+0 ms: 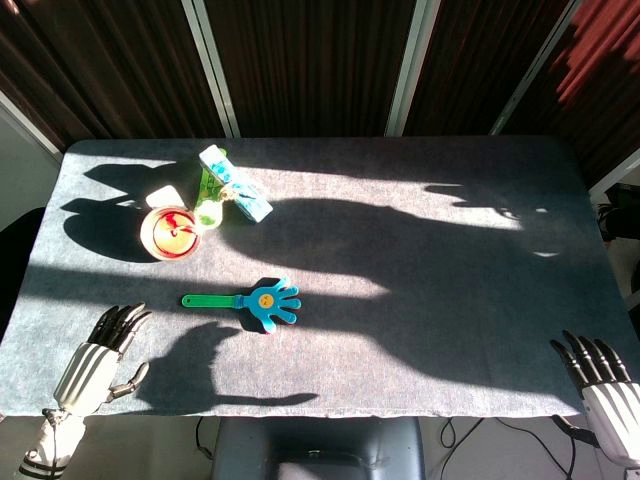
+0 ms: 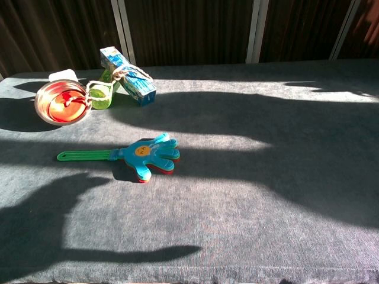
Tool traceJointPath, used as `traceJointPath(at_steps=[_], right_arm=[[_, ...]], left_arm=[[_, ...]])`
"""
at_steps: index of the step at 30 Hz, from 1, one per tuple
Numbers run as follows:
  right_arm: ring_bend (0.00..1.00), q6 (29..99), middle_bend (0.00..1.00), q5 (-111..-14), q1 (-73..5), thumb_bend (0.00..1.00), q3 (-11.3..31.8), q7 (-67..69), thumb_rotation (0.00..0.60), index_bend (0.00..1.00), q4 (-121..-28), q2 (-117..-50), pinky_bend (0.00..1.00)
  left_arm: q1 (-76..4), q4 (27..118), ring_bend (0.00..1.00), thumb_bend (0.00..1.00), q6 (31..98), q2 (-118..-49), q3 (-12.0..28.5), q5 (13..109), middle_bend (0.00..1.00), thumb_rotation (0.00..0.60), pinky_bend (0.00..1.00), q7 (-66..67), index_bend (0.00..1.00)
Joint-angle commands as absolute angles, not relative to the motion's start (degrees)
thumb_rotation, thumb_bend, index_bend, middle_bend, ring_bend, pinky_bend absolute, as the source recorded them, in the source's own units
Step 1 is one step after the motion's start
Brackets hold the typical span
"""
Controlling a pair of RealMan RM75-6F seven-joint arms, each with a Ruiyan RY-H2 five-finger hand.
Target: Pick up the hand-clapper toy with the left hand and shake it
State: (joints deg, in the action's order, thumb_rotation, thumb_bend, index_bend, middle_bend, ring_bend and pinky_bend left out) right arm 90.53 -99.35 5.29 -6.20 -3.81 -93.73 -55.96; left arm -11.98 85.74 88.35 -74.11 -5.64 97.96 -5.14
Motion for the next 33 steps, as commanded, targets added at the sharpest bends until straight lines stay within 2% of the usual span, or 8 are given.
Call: traceJointPath(at_steps=[1, 5, 9, 13, 17, 25, 33], right_arm=[[0.0, 91.0, 0.0, -100.0, 5.4, 0.19, -6.4, -4.0, 0.6, 0.0, -93.9, -56.0, 0.0], [0.0, 89.8, 0.0, -99.6, 5.0, 0.19, -6.4, -4.3, 0.6, 0.0, -94.0, -56.4, 0.0], [0.0, 88.3, 0.0, -99.0, 4.4, 0.19, -6.3, -4.8, 0.6, 0.0, -94.1, -56.6, 0.0], [0.0, 88.2, 0.0, -99.4, 4.4, 0.19, -6.6, -5.1, 0.6, 0.0, -94.2, -56.6, 0.0], [0.0, 88.0, 0.0, -99.4, 4.3, 0.19, -6.6, -4.9, 0.6, 0.0, -94.3, -56.6, 0.0], [0.0, 88.0, 0.0, -99.4, 4.0, 0.2, -6.6, -4.5, 0.6, 0.0, -94.5, -56.4, 0.0], [0.0, 88.1, 0.0, -99.5, 4.1, 0.19, -6.8, -4.5, 0.6, 0.0, -94.6, -56.2, 0.0]], left_arm=[[-12.6, 85.7, 0.0, 0.39, 87.4, -74.4, -5.8, 98.8, 0.0, 0.6, 0.0, -5.9, 0.0], [-15.0, 84.8, 0.0, 0.39, 82.3, -76.6, -5.0, 97.7, 0.0, 0.6, 0.01, -7.6, 0.0], [-19.5, 84.5, 0.0, 0.39, 71.0, -80.0, -1.3, 89.7, 0.0, 0.6, 0.05, -3.1, 0.0], [-23.8, 82.5, 0.0, 0.39, 64.4, -83.4, 1.6, 86.5, 0.0, 0.6, 0.03, -3.3, 0.0], [-26.9, 77.9, 0.0, 0.37, 62.4, -87.1, 3.7, 86.6, 0.0, 0.6, 0.03, -6.6, 0.01], [-30.8, 67.7, 0.0, 0.37, 60.0, -95.2, 5.9, 85.5, 0.0, 0.6, 0.03, -13.4, 0.2], [-32.8, 62.3, 0.0, 0.36, 58.0, -99.7, 7.4, 82.3, 0.0, 0.6, 0.01, -11.8, 0.25]])
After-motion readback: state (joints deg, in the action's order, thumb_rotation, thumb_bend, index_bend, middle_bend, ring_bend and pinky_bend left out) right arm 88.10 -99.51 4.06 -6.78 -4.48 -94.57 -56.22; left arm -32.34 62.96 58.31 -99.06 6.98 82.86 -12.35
